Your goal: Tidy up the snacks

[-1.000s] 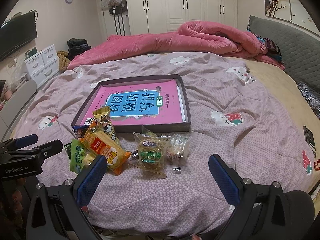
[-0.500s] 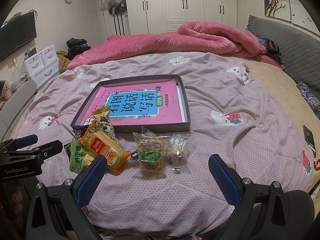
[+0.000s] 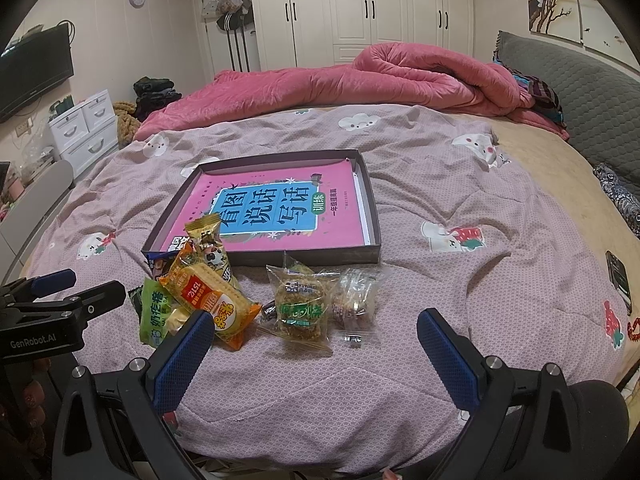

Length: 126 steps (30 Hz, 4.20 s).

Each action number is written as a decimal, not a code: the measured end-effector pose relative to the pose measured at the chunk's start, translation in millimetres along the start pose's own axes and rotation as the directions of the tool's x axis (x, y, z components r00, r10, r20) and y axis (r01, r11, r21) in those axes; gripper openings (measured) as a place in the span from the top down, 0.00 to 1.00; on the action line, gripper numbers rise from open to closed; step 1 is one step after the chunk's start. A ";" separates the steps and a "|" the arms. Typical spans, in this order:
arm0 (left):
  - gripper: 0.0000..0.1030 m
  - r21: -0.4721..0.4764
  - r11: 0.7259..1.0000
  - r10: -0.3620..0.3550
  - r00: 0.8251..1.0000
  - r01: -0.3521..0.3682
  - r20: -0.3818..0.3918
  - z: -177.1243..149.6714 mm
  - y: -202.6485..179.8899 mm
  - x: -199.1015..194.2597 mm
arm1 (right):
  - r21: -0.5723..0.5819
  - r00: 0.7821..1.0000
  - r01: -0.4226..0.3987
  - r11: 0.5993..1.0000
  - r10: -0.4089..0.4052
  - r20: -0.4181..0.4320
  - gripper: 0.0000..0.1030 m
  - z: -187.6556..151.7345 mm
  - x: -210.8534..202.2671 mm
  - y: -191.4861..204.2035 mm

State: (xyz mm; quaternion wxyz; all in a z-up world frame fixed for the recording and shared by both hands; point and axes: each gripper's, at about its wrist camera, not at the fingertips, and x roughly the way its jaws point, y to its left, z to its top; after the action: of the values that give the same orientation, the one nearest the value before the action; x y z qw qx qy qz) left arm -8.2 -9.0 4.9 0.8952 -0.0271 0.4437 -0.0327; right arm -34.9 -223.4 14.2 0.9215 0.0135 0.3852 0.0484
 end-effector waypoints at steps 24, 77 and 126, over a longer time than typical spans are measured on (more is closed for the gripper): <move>0.02 -0.083 0.996 -0.033 0.992 0.023 -0.123 -6.9 19.5 28.0 | 0.033 0.998 -0.035 0.999 0.037 -0.060 0.01 -1.3 16.6 -0.1; 0.25 0.047 0.965 -0.246 0.951 0.258 -0.186 26.1 -31.6 80.3 | 0.143 0.964 -0.129 0.981 0.158 -0.215 0.35 1.2 90.5 -10.1; 0.67 -0.036 0.907 -0.420 0.893 0.420 -0.161 34.4 -27.8 90.4 | 0.114 0.924 -0.302 0.946 0.320 -0.207 0.58 6.0 112.2 13.8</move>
State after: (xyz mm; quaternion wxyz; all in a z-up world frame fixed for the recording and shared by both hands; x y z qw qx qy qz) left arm 72.8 -43.4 -43.8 0.8271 -0.1194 0.5001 -0.2272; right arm 46.6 -198.4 -60.2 0.8518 0.1059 0.4805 0.1800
